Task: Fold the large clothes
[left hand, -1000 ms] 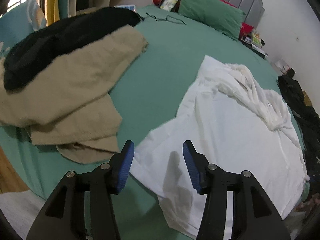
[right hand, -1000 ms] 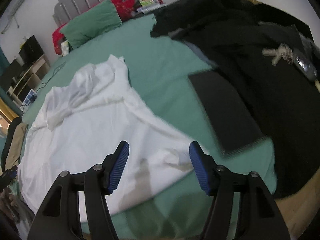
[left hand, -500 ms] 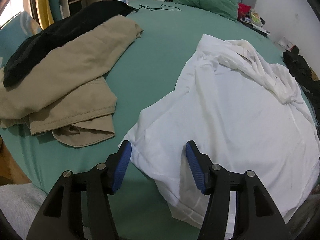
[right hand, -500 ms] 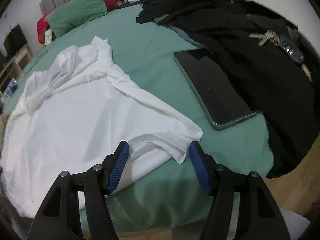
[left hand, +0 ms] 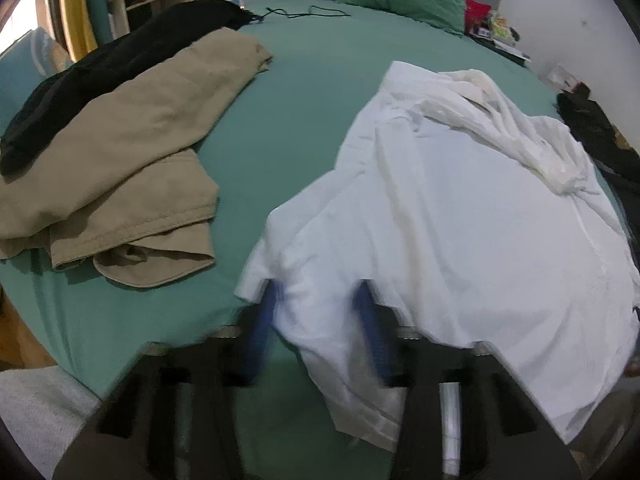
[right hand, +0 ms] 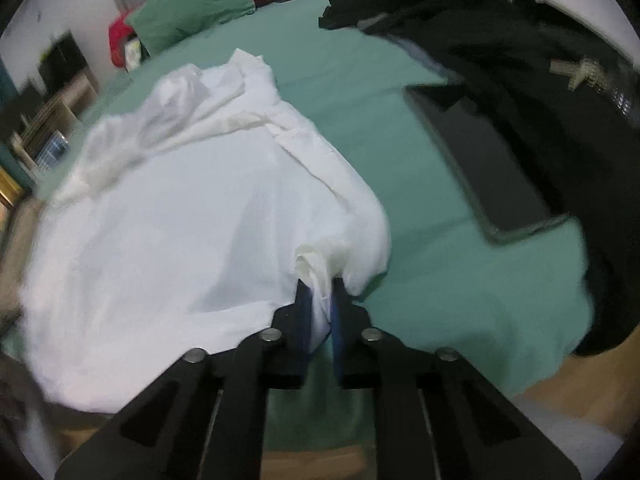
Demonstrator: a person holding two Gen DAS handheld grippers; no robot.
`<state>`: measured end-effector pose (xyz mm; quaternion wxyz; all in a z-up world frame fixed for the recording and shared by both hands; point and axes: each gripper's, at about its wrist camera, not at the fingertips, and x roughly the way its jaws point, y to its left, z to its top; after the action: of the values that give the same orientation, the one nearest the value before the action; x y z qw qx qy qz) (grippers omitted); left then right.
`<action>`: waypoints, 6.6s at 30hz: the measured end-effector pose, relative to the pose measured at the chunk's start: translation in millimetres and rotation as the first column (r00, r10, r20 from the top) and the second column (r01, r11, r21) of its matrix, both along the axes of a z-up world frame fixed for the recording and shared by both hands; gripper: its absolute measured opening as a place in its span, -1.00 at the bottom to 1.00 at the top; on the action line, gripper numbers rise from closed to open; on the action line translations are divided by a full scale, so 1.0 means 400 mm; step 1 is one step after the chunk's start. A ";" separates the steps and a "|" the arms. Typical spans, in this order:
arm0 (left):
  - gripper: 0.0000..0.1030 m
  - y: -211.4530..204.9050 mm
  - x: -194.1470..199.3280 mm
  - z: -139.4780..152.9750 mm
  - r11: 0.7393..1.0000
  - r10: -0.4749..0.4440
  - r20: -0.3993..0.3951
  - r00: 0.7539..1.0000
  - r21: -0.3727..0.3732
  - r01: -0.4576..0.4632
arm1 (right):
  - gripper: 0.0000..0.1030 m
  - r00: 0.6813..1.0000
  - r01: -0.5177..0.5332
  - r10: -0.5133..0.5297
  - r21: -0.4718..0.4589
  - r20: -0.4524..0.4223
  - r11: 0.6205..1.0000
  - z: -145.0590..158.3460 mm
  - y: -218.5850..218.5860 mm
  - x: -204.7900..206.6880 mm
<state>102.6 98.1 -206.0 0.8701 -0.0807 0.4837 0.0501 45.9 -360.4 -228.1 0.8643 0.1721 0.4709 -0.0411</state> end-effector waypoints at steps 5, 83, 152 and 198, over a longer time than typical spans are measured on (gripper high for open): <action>-0.91 0.029 -0.026 0.032 0.993 0.022 0.018 1.000 -0.115 -0.020 | -0.86 0.994 0.014 -0.030 0.156 0.106 0.988 0.051 -0.024 -0.036; -0.19 0.154 0.567 0.048 0.985 0.169 0.042 0.985 -0.039 -0.167 | 0.29 0.975 0.079 -0.041 -0.174 0.217 0.982 0.134 -0.114 0.583; -0.94 0.006 0.186 0.053 0.999 -0.015 -0.051 0.999 -0.042 0.013 | -0.86 0.993 -0.090 0.070 0.219 0.100 0.971 0.072 -0.006 0.140; -0.53 0.102 0.464 -0.021 0.996 0.069 -0.081 0.994 -0.054 -0.073 | 0.16 0.981 0.068 -0.064 -0.018 0.181 0.998 0.082 -0.111 0.273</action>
<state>288.4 138.8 -214.4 0.8452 -0.1206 0.5159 0.0704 155.1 -404.7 -195.4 0.9034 0.1802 0.3845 -0.0598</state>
